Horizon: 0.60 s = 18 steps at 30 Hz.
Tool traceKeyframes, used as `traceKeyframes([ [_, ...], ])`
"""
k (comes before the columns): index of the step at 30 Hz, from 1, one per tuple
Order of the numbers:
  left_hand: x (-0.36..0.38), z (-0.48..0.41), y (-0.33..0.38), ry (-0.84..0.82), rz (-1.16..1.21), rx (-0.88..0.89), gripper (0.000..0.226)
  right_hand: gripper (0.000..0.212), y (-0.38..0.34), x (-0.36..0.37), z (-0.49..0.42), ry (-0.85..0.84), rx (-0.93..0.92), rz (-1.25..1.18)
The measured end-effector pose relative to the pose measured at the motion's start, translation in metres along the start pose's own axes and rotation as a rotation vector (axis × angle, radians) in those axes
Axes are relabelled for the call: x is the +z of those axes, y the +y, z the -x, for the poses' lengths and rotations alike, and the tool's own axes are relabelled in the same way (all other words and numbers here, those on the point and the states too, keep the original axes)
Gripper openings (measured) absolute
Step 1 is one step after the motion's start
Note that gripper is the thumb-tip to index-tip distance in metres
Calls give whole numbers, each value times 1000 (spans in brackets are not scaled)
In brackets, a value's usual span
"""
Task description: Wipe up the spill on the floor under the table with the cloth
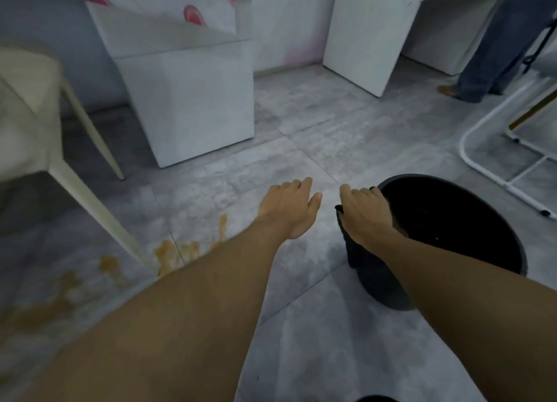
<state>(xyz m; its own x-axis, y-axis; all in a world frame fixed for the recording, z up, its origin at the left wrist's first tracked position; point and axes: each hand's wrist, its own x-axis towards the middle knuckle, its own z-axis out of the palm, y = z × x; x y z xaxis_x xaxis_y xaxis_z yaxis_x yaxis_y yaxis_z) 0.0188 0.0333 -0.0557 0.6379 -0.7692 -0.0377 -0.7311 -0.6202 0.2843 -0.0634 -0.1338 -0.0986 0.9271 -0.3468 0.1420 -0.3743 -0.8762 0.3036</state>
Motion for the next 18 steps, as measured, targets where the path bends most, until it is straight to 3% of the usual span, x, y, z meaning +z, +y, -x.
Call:
traceKeyframes([
  [4, -15, 10, -16, -8, -105, -74, 52, 28, -41, -33, -16, 83, -140, -109],
  [11, -58, 81, -111, -68, -272, -349, 85, 44, -156, -101, -41, 206, -426, -369],
  [18, -80, 221, -211, -40, -259, -638, 77, 38, -299, -134, 0, 164, -738, -532],
])
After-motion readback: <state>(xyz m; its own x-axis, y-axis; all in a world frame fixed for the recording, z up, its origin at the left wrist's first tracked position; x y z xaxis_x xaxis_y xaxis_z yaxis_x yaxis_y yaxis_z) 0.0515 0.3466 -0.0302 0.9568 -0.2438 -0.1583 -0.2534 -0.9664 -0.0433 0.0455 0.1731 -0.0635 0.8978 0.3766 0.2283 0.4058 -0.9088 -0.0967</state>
